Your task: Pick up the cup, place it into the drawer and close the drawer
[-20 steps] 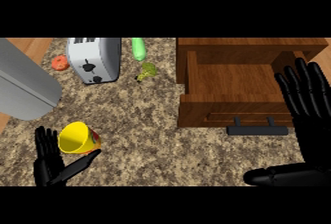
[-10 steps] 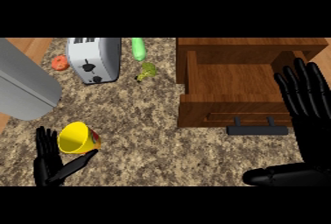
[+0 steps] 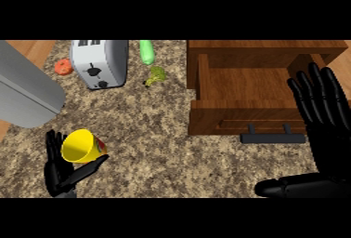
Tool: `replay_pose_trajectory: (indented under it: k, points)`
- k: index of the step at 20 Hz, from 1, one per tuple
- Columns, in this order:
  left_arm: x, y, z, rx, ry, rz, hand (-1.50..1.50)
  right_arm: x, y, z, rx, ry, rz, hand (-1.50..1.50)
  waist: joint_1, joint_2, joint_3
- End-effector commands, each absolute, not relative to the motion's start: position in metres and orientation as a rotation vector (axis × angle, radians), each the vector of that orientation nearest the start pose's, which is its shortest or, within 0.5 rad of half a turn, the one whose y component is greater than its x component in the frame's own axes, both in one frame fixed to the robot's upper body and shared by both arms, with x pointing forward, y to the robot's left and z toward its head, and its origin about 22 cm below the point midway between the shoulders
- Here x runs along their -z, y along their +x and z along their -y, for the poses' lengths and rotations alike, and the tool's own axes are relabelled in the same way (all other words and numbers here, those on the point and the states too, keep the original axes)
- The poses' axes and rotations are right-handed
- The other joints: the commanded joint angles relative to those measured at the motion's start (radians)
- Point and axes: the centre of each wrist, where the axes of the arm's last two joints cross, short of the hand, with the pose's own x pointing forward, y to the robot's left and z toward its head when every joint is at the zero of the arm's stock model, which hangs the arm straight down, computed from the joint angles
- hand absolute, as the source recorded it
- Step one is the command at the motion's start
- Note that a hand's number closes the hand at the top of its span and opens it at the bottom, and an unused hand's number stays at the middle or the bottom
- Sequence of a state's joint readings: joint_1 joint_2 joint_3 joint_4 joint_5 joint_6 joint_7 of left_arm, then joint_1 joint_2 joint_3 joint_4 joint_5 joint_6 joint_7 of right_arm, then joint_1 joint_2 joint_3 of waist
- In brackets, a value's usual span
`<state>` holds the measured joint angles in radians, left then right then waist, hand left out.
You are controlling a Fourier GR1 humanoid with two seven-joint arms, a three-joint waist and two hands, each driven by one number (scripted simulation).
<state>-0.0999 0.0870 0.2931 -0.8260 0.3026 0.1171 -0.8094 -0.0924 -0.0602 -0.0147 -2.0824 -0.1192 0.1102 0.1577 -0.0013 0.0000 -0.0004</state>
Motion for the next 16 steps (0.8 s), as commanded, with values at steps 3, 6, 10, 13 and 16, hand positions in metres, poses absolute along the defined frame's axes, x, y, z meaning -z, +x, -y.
replay_pose_trajectory:
  k: [3, 6, 10, 13, 16]
  points:
    - [0.138, 0.218, -0.303, -0.543, 0.337, 1.717, -1.50, -0.130, 0.211, 0.247, -0.132, 0.152, 2.014, -1.50, 0.000, -0.001, 0.000]
    - [0.152, 0.205, -0.322, -0.564, 0.293, 1.729, -1.50, -0.136, 0.217, 0.240, -0.148, 0.167, 1.983, -1.50, -0.001, 0.000, 0.000]
    - [0.138, 0.234, -0.307, -0.557, 0.182, 1.753, -1.50, -0.158, 0.227, 0.237, -0.138, 0.157, 1.998, -1.50, 0.001, 0.000, 0.000]
    - [0.153, 0.223, -0.308, -0.593, 0.120, 1.770, -1.50, -0.148, 0.242, 0.248, -0.141, 0.166, 2.000, -1.50, 0.000, 0.001, 0.000]
    - [0.156, 0.228, -0.297, -0.582, 0.091, 1.791, 1.50, -0.134, 0.225, 0.235, -0.140, 0.151, 1.988, -1.50, -0.003, 0.001, 0.000]
